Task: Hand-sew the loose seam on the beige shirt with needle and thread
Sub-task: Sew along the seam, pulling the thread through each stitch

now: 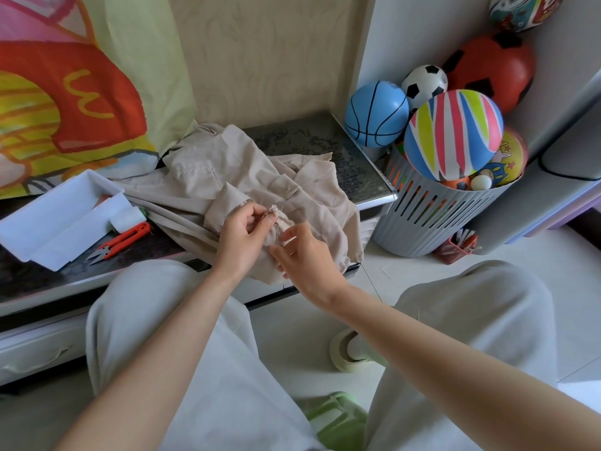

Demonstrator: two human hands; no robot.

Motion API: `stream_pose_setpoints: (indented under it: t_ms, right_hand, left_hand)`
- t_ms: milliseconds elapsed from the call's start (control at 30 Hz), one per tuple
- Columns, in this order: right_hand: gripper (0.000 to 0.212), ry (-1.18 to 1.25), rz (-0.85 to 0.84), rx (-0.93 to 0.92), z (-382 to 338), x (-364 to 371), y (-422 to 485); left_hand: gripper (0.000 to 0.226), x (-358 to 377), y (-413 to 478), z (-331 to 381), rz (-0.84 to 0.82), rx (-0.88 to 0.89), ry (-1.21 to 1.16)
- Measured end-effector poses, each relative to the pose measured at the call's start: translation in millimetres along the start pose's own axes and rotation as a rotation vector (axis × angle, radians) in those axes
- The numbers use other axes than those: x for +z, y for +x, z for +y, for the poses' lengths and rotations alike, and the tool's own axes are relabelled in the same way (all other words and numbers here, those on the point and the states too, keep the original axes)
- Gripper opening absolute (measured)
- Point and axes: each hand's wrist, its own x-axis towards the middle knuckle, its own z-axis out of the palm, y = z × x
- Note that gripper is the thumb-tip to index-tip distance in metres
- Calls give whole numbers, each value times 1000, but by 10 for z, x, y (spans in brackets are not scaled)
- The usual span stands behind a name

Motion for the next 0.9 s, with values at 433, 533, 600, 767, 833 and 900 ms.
stream_pose_setpoints:
  t_ms: [433,533,600,767,833,900]
  right_hand:
    - [14,228,136,-11,-53,-36,72]
    - [27,264,169,-28,-36,-30,93]
    - [28,295,168,-21,-24,-22,85]
    - [21,337,106,19,-34,-58,52]
    - [11,260,119,53,-40,-120,74]
    - [18,188,120,108,-50,-200,121]
  left_hand:
    - [21,13,-18,14,-109,-11,48]
    - [21,12,-17,16,-139,-17,17]
    - [19,6,-22,29,-177,-13,-30]
    - [22,19,-54,53,-223,-11,-43]
    - [20,17,-58,65,-233,-8,-39]
    - [18,14,-68,75,-279,-4,-49]
